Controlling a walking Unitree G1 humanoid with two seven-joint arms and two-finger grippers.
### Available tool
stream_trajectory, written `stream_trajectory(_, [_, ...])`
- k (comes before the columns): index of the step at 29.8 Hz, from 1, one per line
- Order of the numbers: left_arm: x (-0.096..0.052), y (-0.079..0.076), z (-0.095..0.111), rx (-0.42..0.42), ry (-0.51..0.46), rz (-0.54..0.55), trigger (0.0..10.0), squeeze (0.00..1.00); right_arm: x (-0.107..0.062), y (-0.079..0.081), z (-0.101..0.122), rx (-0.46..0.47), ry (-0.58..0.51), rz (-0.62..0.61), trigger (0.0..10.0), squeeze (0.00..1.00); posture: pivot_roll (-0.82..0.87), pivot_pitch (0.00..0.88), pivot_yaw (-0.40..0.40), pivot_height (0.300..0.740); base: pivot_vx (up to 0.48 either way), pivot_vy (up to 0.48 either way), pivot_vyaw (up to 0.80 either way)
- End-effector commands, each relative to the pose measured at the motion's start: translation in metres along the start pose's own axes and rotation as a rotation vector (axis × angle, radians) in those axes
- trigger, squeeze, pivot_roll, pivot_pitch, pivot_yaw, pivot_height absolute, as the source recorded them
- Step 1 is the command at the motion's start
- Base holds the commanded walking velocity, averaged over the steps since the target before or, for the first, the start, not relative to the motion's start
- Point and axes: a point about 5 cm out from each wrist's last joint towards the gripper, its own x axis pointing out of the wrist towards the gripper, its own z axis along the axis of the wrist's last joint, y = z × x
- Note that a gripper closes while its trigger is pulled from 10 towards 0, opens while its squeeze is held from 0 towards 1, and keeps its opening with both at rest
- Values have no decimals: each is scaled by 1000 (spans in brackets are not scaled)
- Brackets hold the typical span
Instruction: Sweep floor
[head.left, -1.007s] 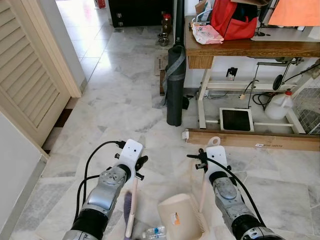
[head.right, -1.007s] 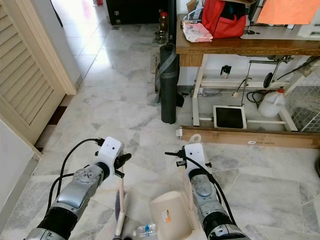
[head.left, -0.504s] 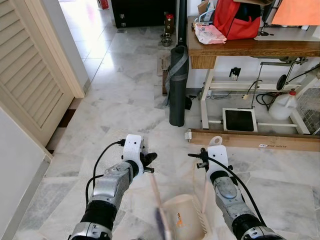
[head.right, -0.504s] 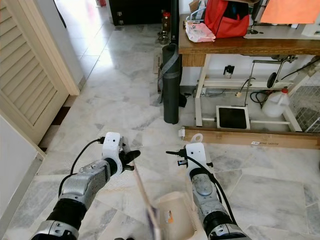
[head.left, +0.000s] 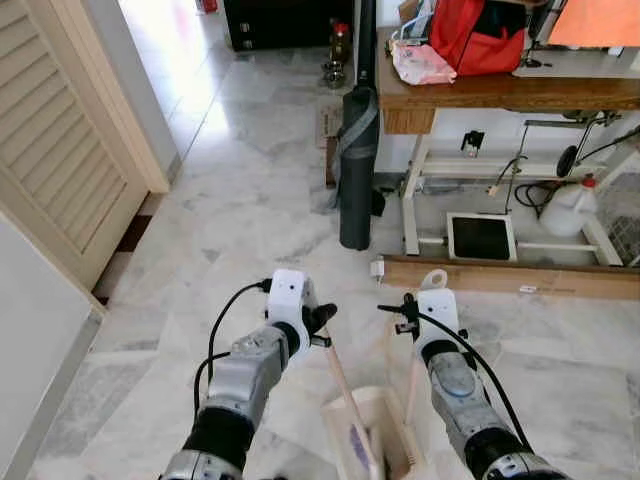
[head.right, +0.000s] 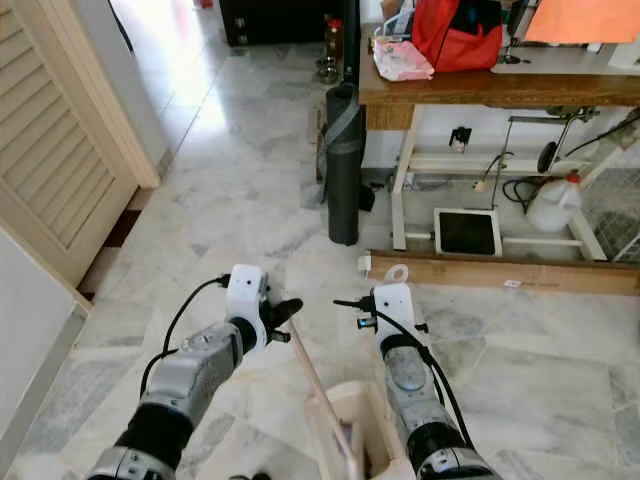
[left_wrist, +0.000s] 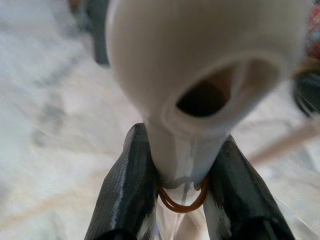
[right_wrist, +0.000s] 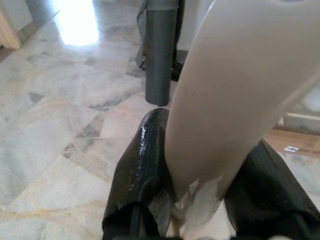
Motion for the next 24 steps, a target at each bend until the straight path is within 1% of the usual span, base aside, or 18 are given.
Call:
stream_trajectory(1, [-7,20,14,89,-80,100,10000,0,-5,-3,-12,9,51,-31,10000,0,78,89,76,740,0,0,0])
stream_trajectory(2, [-12,31,19,135,-128,158,10000,0,-4,-4,-11,7,46,-34,10000,0,82,82,73,740,0,0,0])
stream_trajectory(3, [-14,34,21,148,-141,175,10000,0,-4,-4,-10,6,45,-34,10000,0,82,82,73,740,0,0,0])
stream_trajectory(5, [-17,40,24,133,-164,201,10000,0,-4,-5,-10,4,44,-38,10000,0,86,79,70,740,0,0,0])
stream_trajectory(6, [-19,46,27,137,-189,225,10000,0,-3,-6,-8,4,41,-39,10000,0,90,69,64,740,0,0,0])
stream_trajectory(8, [-20,48,28,147,-199,234,10000,0,-2,-6,-8,4,39,-39,10000,0,90,69,64,740,0,0,0])
stream_trajectory(10, [-23,53,30,148,-234,259,10000,0,-1,-5,-5,5,32,-37,10000,0,94,60,59,740,0,0,0])
stream_trajectory(11, [-24,54,31,149,-249,264,10000,0,0,-5,-5,5,29,-36,10000,0,94,58,58,740,0,0,0])
stream_trajectory(13, [-26,55,31,178,-270,276,10000,0,0,-5,-3,4,24,-36,10000,0,93,52,56,740,0,0,0])
stream_trajectory(14, [-29,56,31,210,-296,281,10000,0,1,-6,-2,3,17,-39,10000,0,90,44,52,740,0,0,0])
stream_trajectory(16, [-32,56,29,226,-310,284,10000,0,1,-7,-2,1,14,-43,10000,0,90,41,50,740,0,0,0])
stream_trajectory(17, [-34,58,26,253,-311,291,10000,0,1,-8,-1,-1,8,-49,10000,0,90,37,47,740,0,0,0])
stream_trajectory(19, [-35,59,25,259,-315,295,10000,0,1,-10,0,-2,-3,-57,10000,0,88,35,44,740,0,0,0])
stream_trajectory(24, [-38,61,24,230,-350,308,10000,0,1,-13,1,-1,-19,-70,10000,0,86,27,39,740,0,0,0])
